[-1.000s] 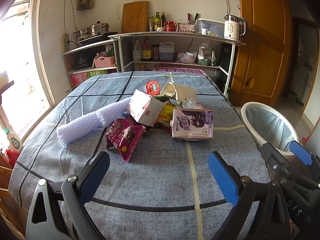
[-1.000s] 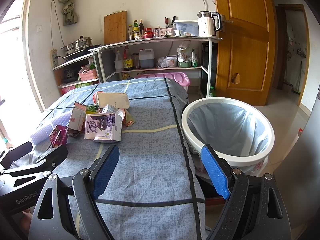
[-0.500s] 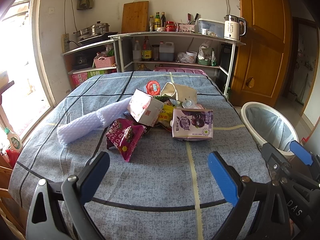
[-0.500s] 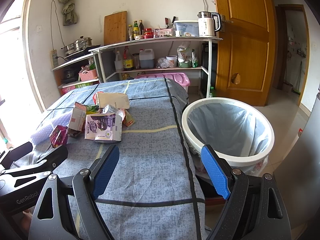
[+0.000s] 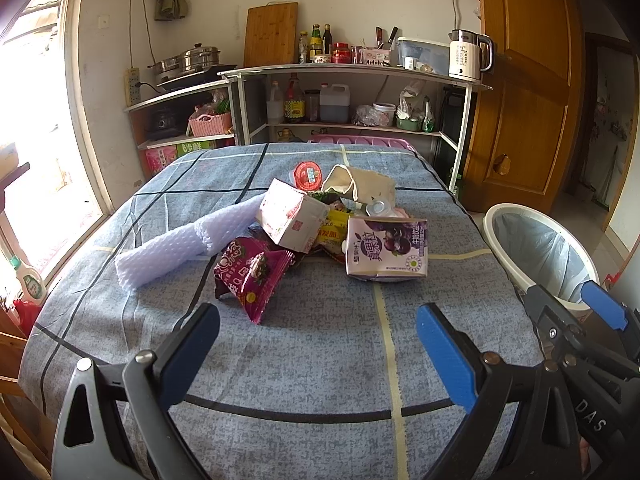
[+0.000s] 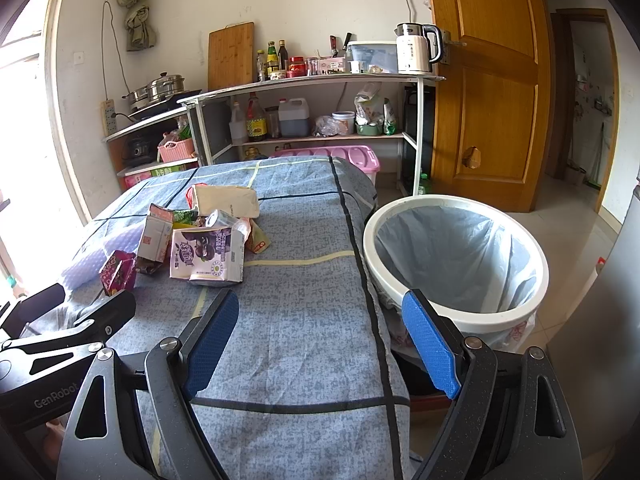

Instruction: Collect trash

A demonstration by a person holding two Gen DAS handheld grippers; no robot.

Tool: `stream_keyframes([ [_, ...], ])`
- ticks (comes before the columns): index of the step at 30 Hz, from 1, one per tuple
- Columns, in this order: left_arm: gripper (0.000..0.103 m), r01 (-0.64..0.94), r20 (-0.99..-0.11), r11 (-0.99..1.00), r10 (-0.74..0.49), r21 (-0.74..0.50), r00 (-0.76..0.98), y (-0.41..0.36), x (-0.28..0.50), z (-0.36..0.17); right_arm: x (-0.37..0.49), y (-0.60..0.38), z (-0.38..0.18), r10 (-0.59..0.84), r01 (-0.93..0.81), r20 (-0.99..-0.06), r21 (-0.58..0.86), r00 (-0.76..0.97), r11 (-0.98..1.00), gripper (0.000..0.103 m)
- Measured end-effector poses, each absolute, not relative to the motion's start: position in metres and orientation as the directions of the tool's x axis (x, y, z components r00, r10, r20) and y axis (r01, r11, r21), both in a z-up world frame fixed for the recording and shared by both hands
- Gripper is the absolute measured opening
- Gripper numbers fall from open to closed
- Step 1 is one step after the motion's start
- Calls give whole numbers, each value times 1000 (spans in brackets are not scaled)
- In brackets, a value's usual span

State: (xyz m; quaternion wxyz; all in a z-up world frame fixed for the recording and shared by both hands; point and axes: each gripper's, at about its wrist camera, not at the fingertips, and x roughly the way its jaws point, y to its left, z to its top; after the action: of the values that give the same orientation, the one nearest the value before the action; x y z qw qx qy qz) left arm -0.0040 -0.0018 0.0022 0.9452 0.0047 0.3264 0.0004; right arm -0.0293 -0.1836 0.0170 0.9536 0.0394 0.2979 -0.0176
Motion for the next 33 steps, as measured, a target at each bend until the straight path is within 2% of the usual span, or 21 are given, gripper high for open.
stream_keyframes([
  [11, 100, 11, -631, 1000, -13, -6, 775, 2, 2, -2, -25, -180, 11, 4, 43, -579, 68, 815, 997, 84],
  [15, 100, 32, -657, 999, -39, -24, 753, 14, 9, -8, -16, -178, 6, 55, -7, -581, 85, 812, 996, 84],
  [21, 100, 1, -687, 1000, -5, -7, 727, 48, 19, -16, 4, -172, -1, 147, -112, -587, 96, 796, 989, 84],
  [27, 100, -40, -692, 990, -64, -133, 719, 91, 30, -18, 25, -154, -6, 220, -172, -618, 137, 755, 975, 84],
  [33, 100, -32, -685, 985, -95, -170, 722, 112, 43, -17, 55, -137, -10, 282, -218, -646, 180, 709, 959, 84],
])
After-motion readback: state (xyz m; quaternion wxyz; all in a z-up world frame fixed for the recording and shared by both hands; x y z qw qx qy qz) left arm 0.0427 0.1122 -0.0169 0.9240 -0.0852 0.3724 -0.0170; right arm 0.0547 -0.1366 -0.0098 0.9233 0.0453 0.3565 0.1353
